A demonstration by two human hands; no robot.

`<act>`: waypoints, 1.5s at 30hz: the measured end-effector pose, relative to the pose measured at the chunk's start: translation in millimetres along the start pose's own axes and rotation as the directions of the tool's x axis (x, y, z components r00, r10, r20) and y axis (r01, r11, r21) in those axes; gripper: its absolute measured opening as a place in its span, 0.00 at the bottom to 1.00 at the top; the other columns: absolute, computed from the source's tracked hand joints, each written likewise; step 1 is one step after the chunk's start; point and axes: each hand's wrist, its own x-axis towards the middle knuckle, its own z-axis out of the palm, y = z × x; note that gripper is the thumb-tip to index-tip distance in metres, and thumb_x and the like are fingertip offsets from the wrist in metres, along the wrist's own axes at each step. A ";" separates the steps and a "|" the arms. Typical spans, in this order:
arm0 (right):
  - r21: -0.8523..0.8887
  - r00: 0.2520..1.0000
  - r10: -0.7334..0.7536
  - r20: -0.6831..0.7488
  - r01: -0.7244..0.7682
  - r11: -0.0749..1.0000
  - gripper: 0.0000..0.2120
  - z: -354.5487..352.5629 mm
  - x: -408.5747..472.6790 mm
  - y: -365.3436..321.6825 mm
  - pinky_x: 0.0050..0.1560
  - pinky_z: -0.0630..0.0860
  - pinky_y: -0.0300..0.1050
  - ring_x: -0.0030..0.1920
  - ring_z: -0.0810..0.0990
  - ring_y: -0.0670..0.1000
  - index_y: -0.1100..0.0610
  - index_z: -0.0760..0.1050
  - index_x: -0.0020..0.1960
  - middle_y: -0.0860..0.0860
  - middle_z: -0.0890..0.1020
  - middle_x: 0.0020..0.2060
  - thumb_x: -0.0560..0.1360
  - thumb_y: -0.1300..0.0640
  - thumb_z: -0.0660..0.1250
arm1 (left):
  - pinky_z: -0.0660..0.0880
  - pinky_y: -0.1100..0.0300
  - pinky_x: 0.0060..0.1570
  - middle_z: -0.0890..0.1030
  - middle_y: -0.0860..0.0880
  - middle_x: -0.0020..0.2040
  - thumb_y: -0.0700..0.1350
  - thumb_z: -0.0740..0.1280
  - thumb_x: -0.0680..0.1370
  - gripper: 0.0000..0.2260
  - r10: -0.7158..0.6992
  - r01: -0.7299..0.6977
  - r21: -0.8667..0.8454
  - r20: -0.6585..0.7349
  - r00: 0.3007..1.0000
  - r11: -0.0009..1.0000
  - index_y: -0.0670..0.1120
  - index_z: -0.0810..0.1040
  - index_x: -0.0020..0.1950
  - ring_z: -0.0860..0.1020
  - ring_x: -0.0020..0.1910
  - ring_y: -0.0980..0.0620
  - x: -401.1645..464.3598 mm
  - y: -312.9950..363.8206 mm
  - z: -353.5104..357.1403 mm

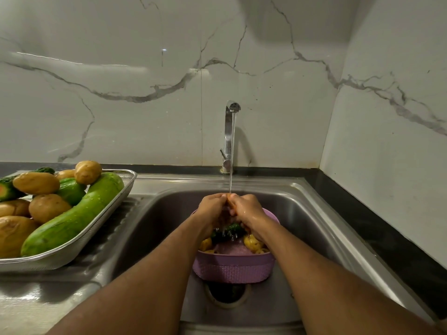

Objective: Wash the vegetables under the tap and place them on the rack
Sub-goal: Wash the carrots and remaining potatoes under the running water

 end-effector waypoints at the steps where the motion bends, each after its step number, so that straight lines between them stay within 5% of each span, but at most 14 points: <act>1: -0.001 1.000 0.002 0.026 -0.002 1.000 0.20 1.2 -2.0 -1.3 0.34 0.70 0.42 0.31 0.74 0.48 0.56 0.78 0.41 0.50 0.78 0.30 0.86 0.49 0.57 | 0.83 0.55 0.37 0.79 0.41 0.40 0.43 0.57 0.87 0.15 -0.007 0.006 -0.013 -0.014 1.000 1.000 0.44 0.84 0.56 0.80 0.33 0.49 0.7 -0.4 -0.2; 8: 0.048 0.995 -0.007 0.096 0.002 0.999 0.16 6.3 0.4 3.5 0.55 0.82 0.53 0.42 0.82 0.52 0.55 0.79 0.53 0.55 0.85 0.44 0.86 0.47 0.56 | 0.83 0.53 0.44 0.82 0.41 0.48 0.43 0.57 0.87 0.15 -0.023 0.021 -0.058 -0.040 0.999 0.998 0.48 0.84 0.58 0.79 0.44 0.47 2.6 -1.6 -1.4; 15: -0.019 0.998 -0.055 -0.027 0.054 0.998 0.20 7.3 5.7 -0.6 0.54 0.80 0.48 0.52 0.82 0.52 0.53 0.75 0.67 0.51 0.82 0.52 0.85 0.41 0.57 | 0.80 0.56 0.42 0.86 0.45 0.54 0.51 0.61 0.86 0.13 0.038 -0.038 -0.080 0.005 0.999 0.996 0.49 0.85 0.58 0.84 0.53 0.47 2.1 -0.6 1.3; 20: -0.024 0.985 -0.063 -0.159 0.060 0.998 0.21 4.6 7.4 -2.3 0.54 0.83 0.51 0.46 0.85 0.50 0.49 0.81 0.51 0.48 0.85 0.44 0.82 0.35 0.60 | 0.82 0.58 0.37 0.86 0.43 0.53 0.48 0.61 0.86 0.13 0.032 -0.023 -0.137 0.060 0.998 0.990 0.46 0.84 0.59 0.85 0.49 0.49 -2.7 4.6 2.8; 24: 0.032 0.993 -0.044 -0.110 0.048 0.998 0.20 -2.7 8.1 -2.3 0.52 0.84 0.53 0.46 0.85 0.53 0.55 0.82 0.55 0.53 0.85 0.43 0.85 0.42 0.58 | 0.83 0.49 0.54 0.84 0.37 0.57 0.45 0.60 0.86 0.13 0.020 -0.010 -0.077 0.127 0.992 0.997 0.49 0.85 0.59 0.83 0.54 0.42 0.4 1.1 3.5; 29: 0.100 1.000 -0.008 -0.020 0.010 0.995 0.16 -4.1 0.8 -8.7 0.33 0.75 0.41 0.30 0.76 0.48 0.57 0.80 0.50 0.52 0.79 0.34 0.86 0.51 0.57 | 0.81 0.54 0.44 0.75 0.45 0.36 0.43 0.56 0.86 0.15 0.027 -0.014 -0.105 0.125 0.992 0.994 0.48 0.82 0.62 0.77 0.38 0.48 1.8 1.4 2.7; 32: 0.086 1.000 -0.021 -0.001 0.021 0.996 0.15 -1.7 0.6 -5.9 0.37 0.78 0.43 0.33 0.79 0.49 0.55 0.81 0.50 0.53 0.82 0.36 0.85 0.50 0.59 | 0.81 0.54 0.43 0.76 0.44 0.37 0.40 0.55 0.86 0.16 0.026 -0.014 -0.101 0.111 0.993 0.995 0.47 0.82 0.61 0.77 0.35 0.49 1.6 0.6 -0.4; 38: 0.006 0.980 0.005 -0.201 -0.004 1.000 0.19 -11.8 2.0 -0.3 0.37 0.76 0.40 0.34 0.85 0.45 0.51 0.85 0.46 0.47 0.86 0.32 0.79 0.37 0.66 | 0.81 0.55 0.45 0.83 0.42 0.45 0.41 0.58 0.86 0.13 0.020 -0.005 -0.097 0.152 0.988 0.995 0.43 0.81 0.60 0.82 0.40 0.49 -3.1 4.0 3.9; 42: 0.108 0.995 0.024 -0.101 -0.013 0.994 0.16 -9.5 1.4 -2.2 0.30 0.74 0.37 0.29 0.80 0.45 0.55 0.83 0.51 0.50 0.84 0.33 0.83 0.44 0.64 | 0.82 0.51 0.50 0.82 0.42 0.47 0.42 0.60 0.85 0.11 0.014 -0.004 -0.073 0.139 0.990 0.997 0.46 0.83 0.60 0.81 0.44 0.47 1.4 0.9 2.3; 45: 0.074 1.000 0.019 -0.015 -0.018 0.997 0.14 -4.9 2.3 -8.3 0.42 0.81 0.45 0.38 0.80 0.48 0.55 0.80 0.56 0.52 0.83 0.40 0.86 0.49 0.58 | 0.83 0.56 0.41 0.81 0.42 0.45 0.40 0.62 0.84 0.11 0.017 -0.007 -0.082 0.117 0.993 0.997 0.46 0.82 0.61 0.80 0.40 0.49 1.7 1.1 1.3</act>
